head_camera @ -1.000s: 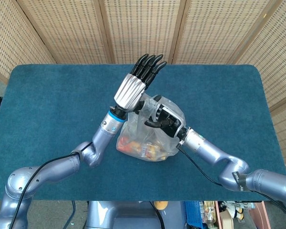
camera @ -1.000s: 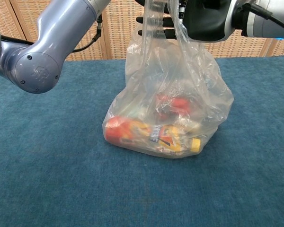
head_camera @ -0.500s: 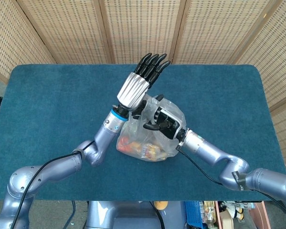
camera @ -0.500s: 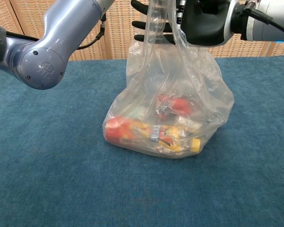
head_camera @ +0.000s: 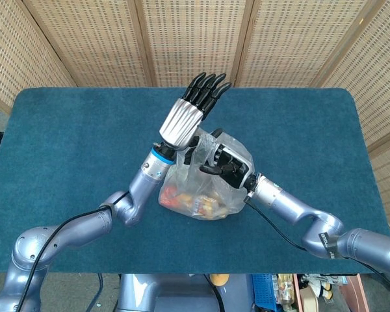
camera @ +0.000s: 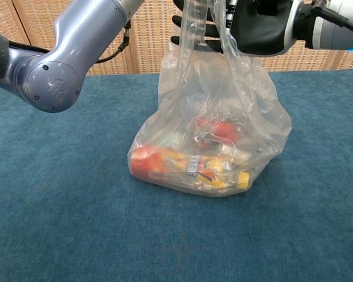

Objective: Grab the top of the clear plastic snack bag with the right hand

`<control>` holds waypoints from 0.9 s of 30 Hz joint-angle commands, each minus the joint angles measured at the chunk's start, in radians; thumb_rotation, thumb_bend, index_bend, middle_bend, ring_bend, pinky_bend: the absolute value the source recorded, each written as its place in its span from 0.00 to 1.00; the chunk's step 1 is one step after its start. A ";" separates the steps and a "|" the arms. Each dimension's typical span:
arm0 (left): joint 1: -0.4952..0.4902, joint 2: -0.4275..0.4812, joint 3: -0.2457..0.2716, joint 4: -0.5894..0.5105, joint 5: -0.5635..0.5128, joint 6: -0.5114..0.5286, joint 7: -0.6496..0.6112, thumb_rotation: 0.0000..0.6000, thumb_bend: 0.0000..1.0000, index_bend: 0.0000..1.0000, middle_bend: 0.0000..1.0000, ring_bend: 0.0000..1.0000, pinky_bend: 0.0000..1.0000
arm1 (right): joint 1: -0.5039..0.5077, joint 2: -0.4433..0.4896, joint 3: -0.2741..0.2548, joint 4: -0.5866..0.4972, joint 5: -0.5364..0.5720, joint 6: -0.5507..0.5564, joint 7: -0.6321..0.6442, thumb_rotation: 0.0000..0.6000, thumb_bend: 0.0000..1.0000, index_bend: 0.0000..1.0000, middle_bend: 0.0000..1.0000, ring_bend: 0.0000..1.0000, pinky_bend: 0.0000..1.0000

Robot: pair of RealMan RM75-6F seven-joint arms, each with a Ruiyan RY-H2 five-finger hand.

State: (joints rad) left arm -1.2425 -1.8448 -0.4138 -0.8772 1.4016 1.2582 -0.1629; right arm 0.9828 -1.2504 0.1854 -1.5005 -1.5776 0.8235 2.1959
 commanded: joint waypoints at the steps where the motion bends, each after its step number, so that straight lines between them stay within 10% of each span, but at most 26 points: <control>1: 0.001 0.001 0.000 0.002 -0.002 -0.001 -0.002 1.00 0.29 0.00 0.00 0.00 0.00 | 0.000 0.000 -0.005 0.002 -0.005 0.005 0.007 1.00 0.25 0.35 0.44 0.36 0.27; 12: 0.008 0.014 -0.002 -0.025 -0.016 -0.010 0.017 1.00 0.29 0.00 0.00 0.00 0.00 | -0.002 -0.010 -0.032 0.026 -0.038 0.050 0.039 1.00 0.98 0.36 0.44 0.35 0.29; 20: 0.011 0.027 -0.006 -0.046 -0.023 -0.014 0.031 1.00 0.29 0.00 0.00 0.00 0.00 | 0.009 -0.010 -0.065 0.044 -0.071 0.062 0.056 1.00 1.00 0.39 0.52 0.40 0.30; 27: 0.016 0.034 -0.002 -0.059 -0.030 -0.029 0.039 1.00 0.26 0.00 0.00 0.00 0.00 | 0.017 -0.008 -0.072 0.056 -0.069 0.066 0.054 1.00 1.00 0.55 0.67 0.53 0.54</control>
State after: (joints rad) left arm -1.2276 -1.8111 -0.4164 -0.9354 1.3718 1.2299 -0.1243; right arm 0.9982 -1.2593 0.1148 -1.4463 -1.6471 0.8902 2.2537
